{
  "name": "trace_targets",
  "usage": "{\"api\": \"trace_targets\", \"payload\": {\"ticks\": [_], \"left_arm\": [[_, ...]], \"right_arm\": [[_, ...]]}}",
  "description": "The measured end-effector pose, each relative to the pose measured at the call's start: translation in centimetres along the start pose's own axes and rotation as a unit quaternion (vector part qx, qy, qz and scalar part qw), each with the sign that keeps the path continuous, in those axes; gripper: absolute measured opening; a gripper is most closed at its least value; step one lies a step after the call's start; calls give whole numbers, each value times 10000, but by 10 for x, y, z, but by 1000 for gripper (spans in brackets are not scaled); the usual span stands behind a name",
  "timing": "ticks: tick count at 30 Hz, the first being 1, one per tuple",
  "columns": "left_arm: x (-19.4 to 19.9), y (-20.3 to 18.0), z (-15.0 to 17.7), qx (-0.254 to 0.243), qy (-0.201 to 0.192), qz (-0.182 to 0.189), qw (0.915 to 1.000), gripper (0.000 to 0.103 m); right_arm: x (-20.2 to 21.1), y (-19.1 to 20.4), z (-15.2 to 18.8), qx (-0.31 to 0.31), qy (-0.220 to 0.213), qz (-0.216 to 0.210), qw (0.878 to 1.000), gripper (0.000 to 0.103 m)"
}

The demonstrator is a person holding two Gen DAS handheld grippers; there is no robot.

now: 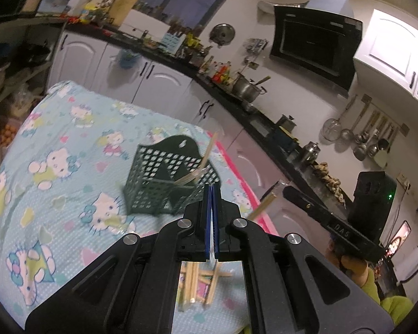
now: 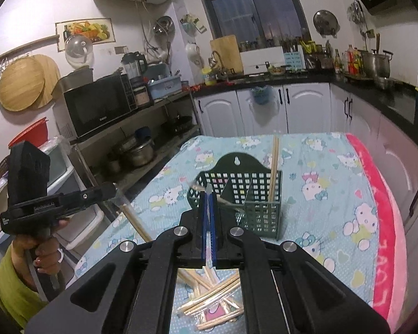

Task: Organize utensils
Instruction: 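Lift the held chopsticks and carry them above the green caddy with both tools, then lower chopsticks into the caddy and open the right tool while the left tool opens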

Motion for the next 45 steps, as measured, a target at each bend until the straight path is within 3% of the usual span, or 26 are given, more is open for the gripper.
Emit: {"api": "trace_targets", "payload": {"ticks": [27,45], "left_arm": [[-33,-79,-76,-598,-552,627,9947,0],[-67,-95,-141,-849,-1017,557,9896,0]], "right_arm": [[5,1,-70,485,-650,104,9967,2],[-38,0,-136,684,-1111,198,9912,2]]}}
Point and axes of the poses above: each gripper's, at about its wrist camera, not at the fingertips, and x roughly against the way its jaws point, y to its left, z to its underside, the point moved 4 cm from there along -x, roughly the way its jaws point, and after that the axes turned 15 degrees about -y, right-handed, at the moved point
